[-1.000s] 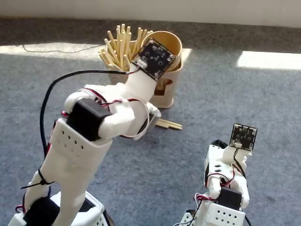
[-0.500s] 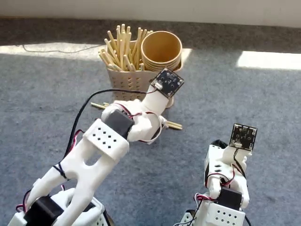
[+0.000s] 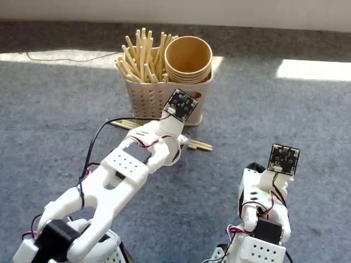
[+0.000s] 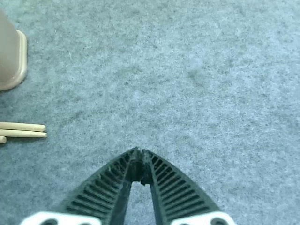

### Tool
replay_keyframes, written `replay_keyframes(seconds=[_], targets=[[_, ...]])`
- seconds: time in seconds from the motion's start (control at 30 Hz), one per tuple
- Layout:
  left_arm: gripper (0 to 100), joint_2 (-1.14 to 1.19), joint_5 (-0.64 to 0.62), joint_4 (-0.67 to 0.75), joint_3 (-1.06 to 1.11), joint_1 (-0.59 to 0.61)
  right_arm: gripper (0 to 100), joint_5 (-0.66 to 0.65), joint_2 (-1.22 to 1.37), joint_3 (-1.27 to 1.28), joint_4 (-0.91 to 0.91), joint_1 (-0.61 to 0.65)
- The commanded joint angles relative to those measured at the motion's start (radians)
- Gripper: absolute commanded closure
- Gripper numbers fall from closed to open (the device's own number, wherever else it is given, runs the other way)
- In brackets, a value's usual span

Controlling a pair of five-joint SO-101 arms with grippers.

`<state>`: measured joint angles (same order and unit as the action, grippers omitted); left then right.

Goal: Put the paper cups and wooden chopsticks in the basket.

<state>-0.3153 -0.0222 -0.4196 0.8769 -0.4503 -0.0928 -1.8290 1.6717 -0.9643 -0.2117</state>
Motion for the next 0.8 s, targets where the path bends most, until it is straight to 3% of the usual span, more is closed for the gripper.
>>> replay_keyframes(seconds=[0.0, 0.2, 0.77], targets=[[88, 0.117, 0.002, 0.020, -0.096, 0.015, 99.3, 0.002, -0.008, 0.137, 0.028, -0.010], [91, 0.309, 0.002, 0.015, -0.223, 0.031, 99.3, 0.002, -0.008, 0.137, 0.028, -0.010], [91, 0.397, 0.008, 0.020, -0.246, 0.031, 99.3, 0.002, -0.008, 0.137, 0.027, -0.010]])
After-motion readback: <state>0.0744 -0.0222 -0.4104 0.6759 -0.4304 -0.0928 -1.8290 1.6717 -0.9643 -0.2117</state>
